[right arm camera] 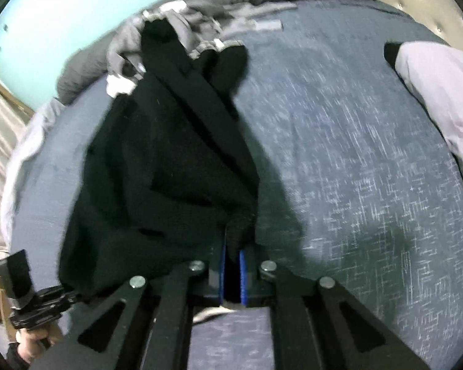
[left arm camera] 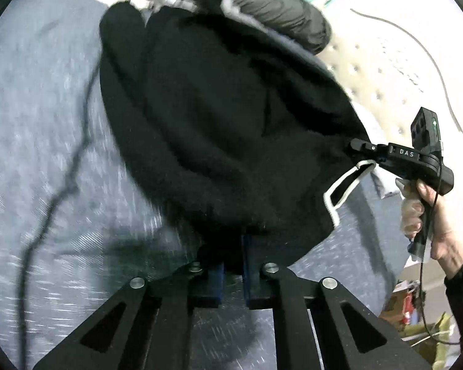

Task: Fold clothes
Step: 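Lift the black hoodie with the left gripper off the bed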

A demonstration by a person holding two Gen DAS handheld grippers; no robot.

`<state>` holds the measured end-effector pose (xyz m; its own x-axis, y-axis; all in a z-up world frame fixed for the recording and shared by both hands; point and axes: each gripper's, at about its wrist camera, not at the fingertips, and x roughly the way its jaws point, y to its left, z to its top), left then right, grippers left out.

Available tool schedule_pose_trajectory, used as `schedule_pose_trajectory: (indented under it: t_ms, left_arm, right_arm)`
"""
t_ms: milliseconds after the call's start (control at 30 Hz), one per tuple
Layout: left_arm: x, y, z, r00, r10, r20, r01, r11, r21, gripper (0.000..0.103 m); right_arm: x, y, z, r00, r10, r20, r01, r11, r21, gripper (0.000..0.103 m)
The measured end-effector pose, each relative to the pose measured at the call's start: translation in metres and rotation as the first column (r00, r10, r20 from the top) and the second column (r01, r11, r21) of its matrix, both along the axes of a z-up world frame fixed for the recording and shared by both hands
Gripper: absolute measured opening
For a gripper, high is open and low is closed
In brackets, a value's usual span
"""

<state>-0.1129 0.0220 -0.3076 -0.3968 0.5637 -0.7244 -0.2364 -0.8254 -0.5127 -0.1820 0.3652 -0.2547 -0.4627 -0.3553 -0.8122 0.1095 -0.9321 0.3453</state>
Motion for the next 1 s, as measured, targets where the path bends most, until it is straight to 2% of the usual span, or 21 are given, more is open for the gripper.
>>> schedule_pose_trajectory:
  t_ms: [133, 333, 467, 600, 833, 1000]
  left_arm:
    - [0.005, -0.018, 0.053, 0.996, 0.042, -0.076, -0.042, 0.999, 0.002, 0.007]
    - [0.002, -0.066, 0.157, 0.972, 0.093, -0.215, -0.104, 0.994, -0.038, 0.007]
    - [-0.001, -0.085, 0.239, 0.942, 0.118, -0.314, -0.144, 0.988, -0.062, 0.007]
    - [0.004, -0.104, 0.31, 0.91, 0.148, -0.388, -0.181, 0.982, -0.051, 0.006]
    - [0.028, -0.122, 0.408, 0.856, 0.182, -0.483, -0.223, 0.975, -0.027, 0.006]
    - [0.055, -0.128, 0.46, 0.819, 0.195, -0.539, -0.232, 0.973, 0.0, 0.006]
  right_arm:
    - [0.013, -0.005, 0.043, 0.997, 0.022, -0.068, -0.026, 0.997, -0.072, 0.006]
    - [0.032, -0.022, 0.125, 0.983, 0.03, -0.184, -0.065, 0.981, -0.185, 0.006]
    - [0.043, -0.037, 0.184, 0.965, 0.02, -0.263, -0.088, 0.964, -0.249, 0.005]
    - [0.055, -0.052, 0.247, 0.937, 0.021, -0.35, -0.126, 0.951, -0.281, 0.005]
    - [0.085, -0.065, 0.348, 0.882, 0.014, -0.471, -0.167, 0.944, -0.286, 0.005]
    - [0.115, -0.065, 0.405, 0.842, 0.001, -0.539, -0.182, 0.942, -0.282, 0.005]
